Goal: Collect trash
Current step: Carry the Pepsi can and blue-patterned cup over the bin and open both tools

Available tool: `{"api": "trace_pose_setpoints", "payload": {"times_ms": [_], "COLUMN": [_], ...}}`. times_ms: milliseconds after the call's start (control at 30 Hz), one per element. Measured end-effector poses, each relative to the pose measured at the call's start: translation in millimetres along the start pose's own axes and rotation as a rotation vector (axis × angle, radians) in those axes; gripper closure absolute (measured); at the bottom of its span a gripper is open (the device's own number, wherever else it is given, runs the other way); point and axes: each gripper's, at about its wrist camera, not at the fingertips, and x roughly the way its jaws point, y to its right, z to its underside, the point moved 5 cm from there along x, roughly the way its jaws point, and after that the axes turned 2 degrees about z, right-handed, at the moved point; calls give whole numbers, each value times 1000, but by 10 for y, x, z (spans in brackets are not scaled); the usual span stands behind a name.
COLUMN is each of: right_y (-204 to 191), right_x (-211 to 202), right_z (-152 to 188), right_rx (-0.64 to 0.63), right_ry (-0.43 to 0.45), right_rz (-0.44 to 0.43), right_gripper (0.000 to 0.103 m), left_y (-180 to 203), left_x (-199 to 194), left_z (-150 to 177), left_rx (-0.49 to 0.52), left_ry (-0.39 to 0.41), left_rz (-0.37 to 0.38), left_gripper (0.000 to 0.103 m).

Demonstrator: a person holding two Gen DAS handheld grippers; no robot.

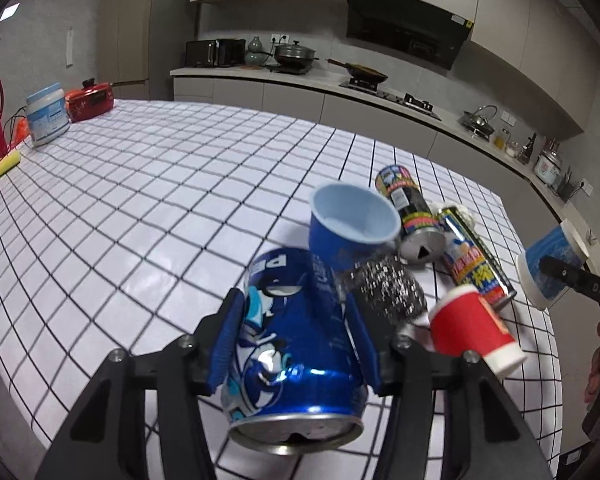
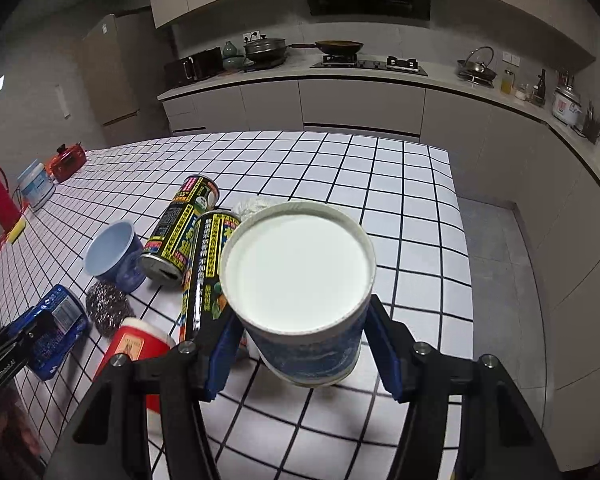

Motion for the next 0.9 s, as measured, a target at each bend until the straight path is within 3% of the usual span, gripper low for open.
{"api": "trace_pose_setpoints", "payload": {"times_ms": [200,233,267,333,400,433,467,533,900], "right_y": [63,79,85,93,94,98,102,113,190], "right_x": [-125,-139,-145,-152,-152,-149,-144,-146,-350], "right_z": [103,112,118,128,138,145,150,159,143], "right_rx": [-7,-7,-7,-5,-5,-3,-1,2,5], "right_ry": [-3,-2,-3,-5,-7,-9,-11,-15,13], "right_rz": [-11,-8,-9,-10,-9,-9,-9,-9,-3], "right_gripper": [41,41,41,41,41,41,41,41,41], "left_y": [11,23,17,13,39,51,60,91,368], "left_x": [35,49,80,130,201,269,322,361,-75], "left_z": [146,157,154,151,163,166,177,153,-62], "left_rx": [-10,-15,-23,-20,-7,6,12,26,58], "left_ry": [-26,-37,-49,-68,-90,-112,-132,-138,-23], "left_rz": [-22,-22,-27,-37,-30,-26,-12,10,56], "left_gripper": [49,43,30,22,22,25,36,38,41]}}
